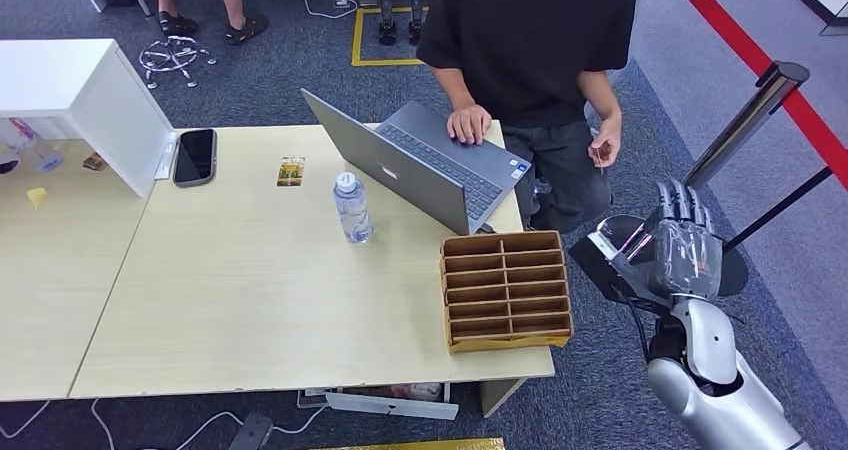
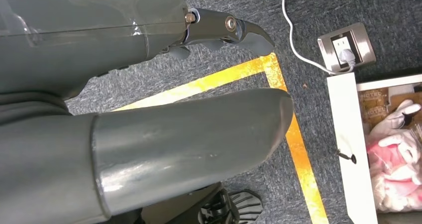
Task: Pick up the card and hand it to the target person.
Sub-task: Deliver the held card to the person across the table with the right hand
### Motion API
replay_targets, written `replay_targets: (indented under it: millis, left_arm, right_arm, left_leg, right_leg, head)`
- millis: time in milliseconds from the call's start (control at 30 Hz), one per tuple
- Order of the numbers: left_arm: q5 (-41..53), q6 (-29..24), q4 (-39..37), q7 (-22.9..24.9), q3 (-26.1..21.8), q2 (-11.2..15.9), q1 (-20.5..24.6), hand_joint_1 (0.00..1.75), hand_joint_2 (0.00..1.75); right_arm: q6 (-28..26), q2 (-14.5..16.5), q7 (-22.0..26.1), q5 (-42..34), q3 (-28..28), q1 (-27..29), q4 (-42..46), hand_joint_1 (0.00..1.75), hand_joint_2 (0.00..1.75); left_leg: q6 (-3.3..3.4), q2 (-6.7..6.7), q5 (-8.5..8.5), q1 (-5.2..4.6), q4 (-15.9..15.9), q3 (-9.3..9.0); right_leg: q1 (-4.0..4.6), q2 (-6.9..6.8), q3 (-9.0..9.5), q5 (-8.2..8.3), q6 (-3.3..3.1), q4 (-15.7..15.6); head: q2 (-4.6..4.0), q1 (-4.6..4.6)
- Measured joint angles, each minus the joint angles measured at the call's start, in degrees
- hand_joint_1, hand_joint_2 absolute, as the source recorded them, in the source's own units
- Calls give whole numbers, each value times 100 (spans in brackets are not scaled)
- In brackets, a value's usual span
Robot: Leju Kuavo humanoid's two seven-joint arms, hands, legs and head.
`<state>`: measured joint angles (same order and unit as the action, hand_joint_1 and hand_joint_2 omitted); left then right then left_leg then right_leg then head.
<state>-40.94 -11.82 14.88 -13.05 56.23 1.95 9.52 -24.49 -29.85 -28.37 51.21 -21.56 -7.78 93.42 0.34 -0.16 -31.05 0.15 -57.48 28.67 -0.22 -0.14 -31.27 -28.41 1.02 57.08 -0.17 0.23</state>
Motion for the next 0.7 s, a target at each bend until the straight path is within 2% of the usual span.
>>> replay_targets:
  millis: [133, 233, 433, 567, 700]
  left_arm:
    - [-39, -52, 0, -72, -13, 0, -40, 0, 0]
    - [-88, -81, 0, -112, -17, 0, -74, 0, 0]
    - [-197, -156, 0, -198, -25, -1, -155, 0, 0]
    - [-217, -158, 0, -212, -27, 0, -172, 0, 0]
    - [-339, -183, 0, -321, -58, -4, -273, 0, 0]
  right_arm:
    - [-1037, 222, 485, -339, 97, 148, 70, 0, 175]
    - [-1412, 418, 801, -457, 140, 294, 199, 0, 175]
    - [-1483, 1026, 1805, -1008, 311, 682, 574, 0, 175]
    - [-1483, 1177, 1978, -1121, 344, 760, 646, 0, 175]
    - [-1481, 2008, 2892, -2206, 399, 1208, 726, 0, 175]
  left_leg:
    - [0, 0, 0, 1, 0, -1]
    - [0, 0, 0, 2, 1, 0]
    - [0, 0, 0, 3, 1, 0]
    - [0, 0, 0, 4, 1, 0]
    - [0, 1, 0, 3, 2, 0]
  right_leg:
    - [1, 1, 0, 0, 0, 0]
    - [1, 0, 0, 0, 0, 0]
    - [3, 0, 0, 0, 0, 1]
    - [3, 1, 0, 0, -1, 1]
    - [3, 2, 0, -1, -1, 1]
  head:
    - [0, -2]
    - [0, -1]
    - [0, -1]
    - [0, 1]
    - [0, -1]
